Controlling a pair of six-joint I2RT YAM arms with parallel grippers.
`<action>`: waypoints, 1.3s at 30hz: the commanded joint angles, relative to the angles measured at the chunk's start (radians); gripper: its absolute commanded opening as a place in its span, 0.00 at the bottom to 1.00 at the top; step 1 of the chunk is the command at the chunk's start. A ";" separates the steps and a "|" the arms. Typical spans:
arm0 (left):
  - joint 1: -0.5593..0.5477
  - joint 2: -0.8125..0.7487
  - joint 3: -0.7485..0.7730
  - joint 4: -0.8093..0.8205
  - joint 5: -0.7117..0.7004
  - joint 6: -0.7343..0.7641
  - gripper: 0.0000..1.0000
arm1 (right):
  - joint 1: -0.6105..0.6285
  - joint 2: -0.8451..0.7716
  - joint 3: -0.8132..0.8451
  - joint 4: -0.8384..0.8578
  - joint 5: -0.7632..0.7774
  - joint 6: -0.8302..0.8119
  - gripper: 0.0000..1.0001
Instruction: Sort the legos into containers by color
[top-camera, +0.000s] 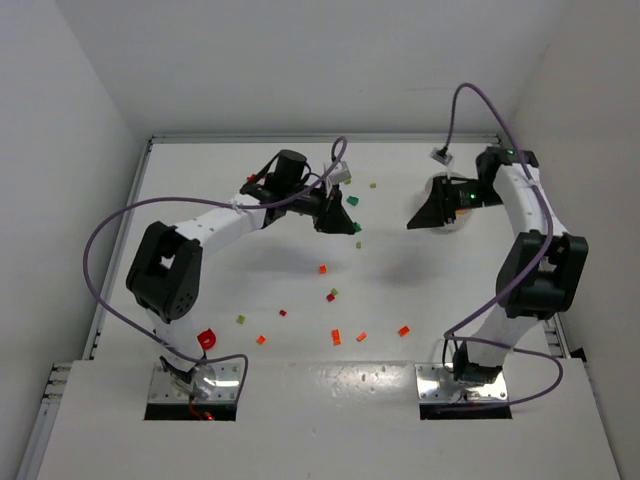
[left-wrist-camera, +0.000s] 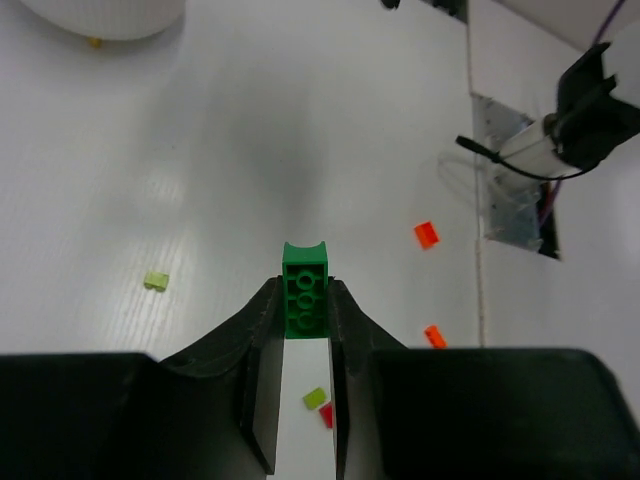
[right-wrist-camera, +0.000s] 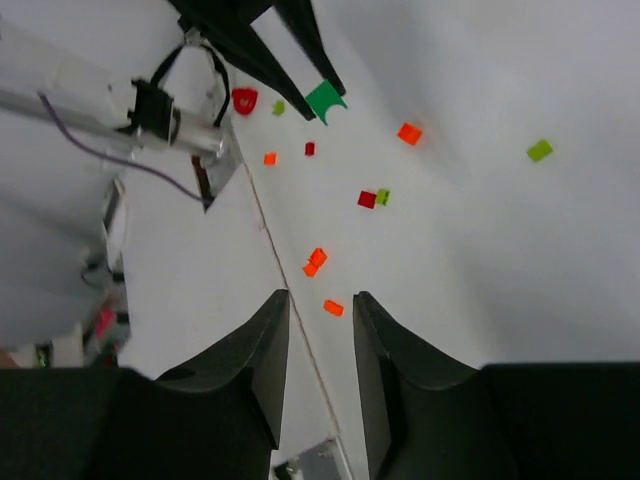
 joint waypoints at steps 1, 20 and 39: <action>0.025 -0.061 0.023 0.042 0.144 -0.125 0.13 | 0.108 0.044 0.120 -0.051 0.000 -0.075 0.34; 0.034 -0.138 0.005 -0.003 0.201 -0.087 0.13 | 0.436 0.198 0.269 -0.051 -0.041 0.014 0.44; 0.034 -0.087 -0.015 -0.003 0.254 -0.078 0.15 | 0.482 0.198 0.307 -0.051 -0.112 0.022 0.17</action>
